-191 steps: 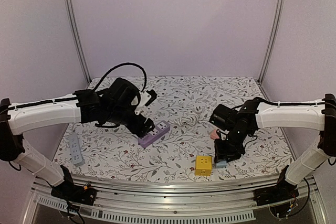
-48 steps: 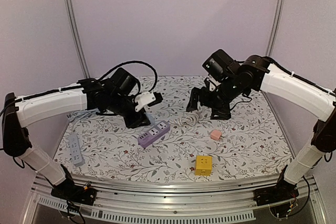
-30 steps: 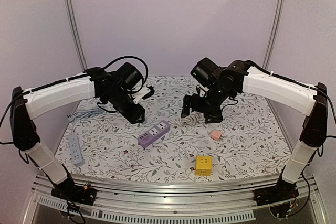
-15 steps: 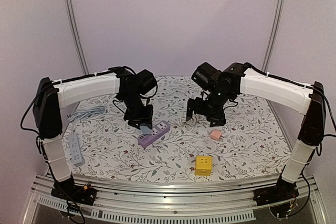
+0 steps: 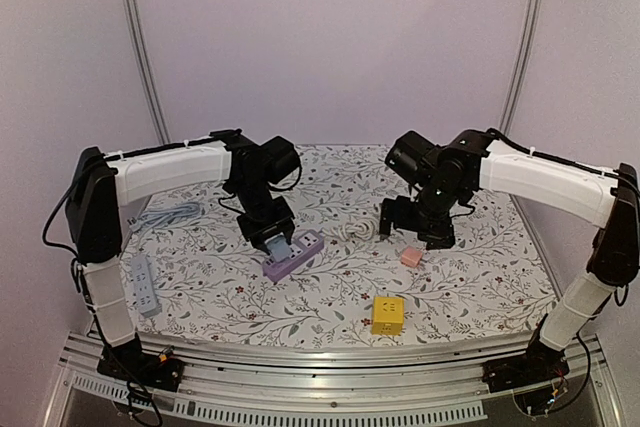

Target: Insert the plug

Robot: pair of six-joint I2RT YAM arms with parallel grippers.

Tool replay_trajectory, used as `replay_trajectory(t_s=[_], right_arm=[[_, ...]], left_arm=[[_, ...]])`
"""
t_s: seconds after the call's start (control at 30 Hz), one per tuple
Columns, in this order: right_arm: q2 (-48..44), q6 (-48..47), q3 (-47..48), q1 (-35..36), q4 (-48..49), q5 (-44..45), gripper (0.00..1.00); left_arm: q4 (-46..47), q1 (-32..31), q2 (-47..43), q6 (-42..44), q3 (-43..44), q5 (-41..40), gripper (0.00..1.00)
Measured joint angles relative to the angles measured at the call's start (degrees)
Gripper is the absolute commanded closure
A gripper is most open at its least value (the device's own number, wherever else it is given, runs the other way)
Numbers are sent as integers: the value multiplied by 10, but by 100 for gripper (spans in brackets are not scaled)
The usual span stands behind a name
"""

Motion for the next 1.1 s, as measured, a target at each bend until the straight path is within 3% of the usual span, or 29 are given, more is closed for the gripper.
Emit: replay_trajectory(t_s=[0.4,0.8,1.1], right_arm=[[-31,-71,-33,-47,27,3,1],[-93,-148,-82,-133,70,-30,1],[-90,-176,-90,-140,85,-54,1]], left_arm=[[31,-15,21,-99,27,-29,100],[36,-32,42,-115,36,-59,100],[33,-33,54,-116,54,-79,100]])
